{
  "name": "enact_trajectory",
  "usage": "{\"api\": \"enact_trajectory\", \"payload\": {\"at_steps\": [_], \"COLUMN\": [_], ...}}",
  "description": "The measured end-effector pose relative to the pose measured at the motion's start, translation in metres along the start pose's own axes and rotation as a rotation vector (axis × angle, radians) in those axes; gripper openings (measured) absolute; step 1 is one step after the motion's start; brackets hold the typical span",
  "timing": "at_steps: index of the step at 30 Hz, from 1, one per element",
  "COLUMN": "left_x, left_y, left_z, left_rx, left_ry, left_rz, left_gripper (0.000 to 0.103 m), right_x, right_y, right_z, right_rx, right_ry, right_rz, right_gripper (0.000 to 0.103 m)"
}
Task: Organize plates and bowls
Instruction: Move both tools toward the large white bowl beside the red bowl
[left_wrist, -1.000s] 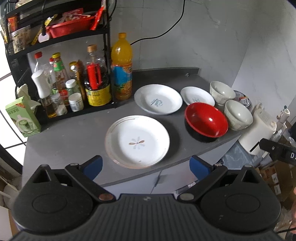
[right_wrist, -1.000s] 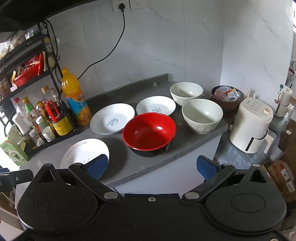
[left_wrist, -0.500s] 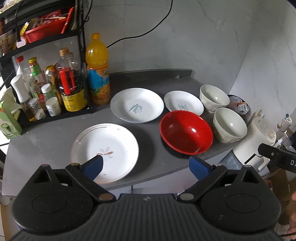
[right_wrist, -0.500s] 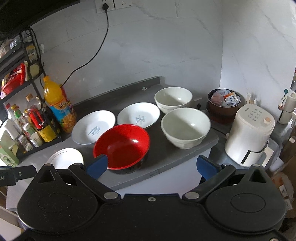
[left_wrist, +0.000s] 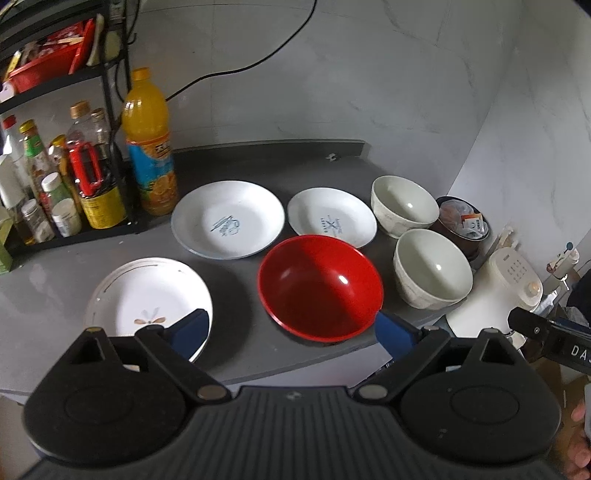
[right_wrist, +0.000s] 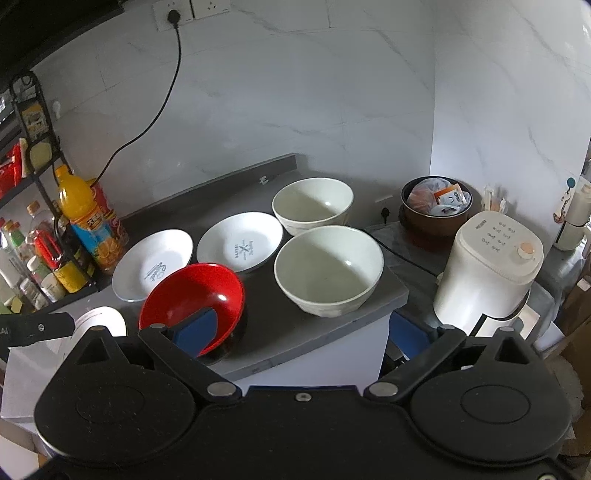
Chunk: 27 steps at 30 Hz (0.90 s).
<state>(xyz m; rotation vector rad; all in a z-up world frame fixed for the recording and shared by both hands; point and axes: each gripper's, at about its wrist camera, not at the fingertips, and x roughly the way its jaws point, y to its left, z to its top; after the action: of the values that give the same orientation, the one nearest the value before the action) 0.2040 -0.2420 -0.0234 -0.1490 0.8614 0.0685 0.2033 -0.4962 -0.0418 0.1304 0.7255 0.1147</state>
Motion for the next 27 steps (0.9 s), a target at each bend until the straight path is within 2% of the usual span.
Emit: {"api": "enact_trajectory", "payload": {"at_steps": [3,5,12,16,23,27], "left_x": [0.008,0.015,0.059,0.088,0.134,0.158], "left_y": [-0.010,-0.016,-0.041,-0.055,-0.078,-0.090], "left_z": [0.006,0.009,0.028,0.041,0.058,0.063], "left_rx": [0.019,0.032,0.083,0.112,0.145,0.151], "left_ry": [-0.006,-0.007,0.018,0.060,0.109,0.144], "left_rz": [-0.015,-0.031,-0.095,-0.143,-0.177,-0.181], "left_gripper": [0.093,0.092,0.083,0.074,0.062,0.058], "right_x": [0.007,0.011,0.035,0.057,0.098,0.117], "right_y": [-0.007,-0.012,-0.027,-0.034,-0.050,-0.056], "right_z": [0.001,0.002,0.004,0.004,0.001,0.002], "right_rx": [0.010,0.028,0.072,0.096,0.124,0.138], "right_ry": [-0.008,-0.009,0.002,0.013,0.055,0.079], "right_rz": [-0.013,-0.017,-0.046,-0.070,-0.098,-0.114], "right_gripper": [0.094,0.087,0.075,0.063,0.048,0.045]}}
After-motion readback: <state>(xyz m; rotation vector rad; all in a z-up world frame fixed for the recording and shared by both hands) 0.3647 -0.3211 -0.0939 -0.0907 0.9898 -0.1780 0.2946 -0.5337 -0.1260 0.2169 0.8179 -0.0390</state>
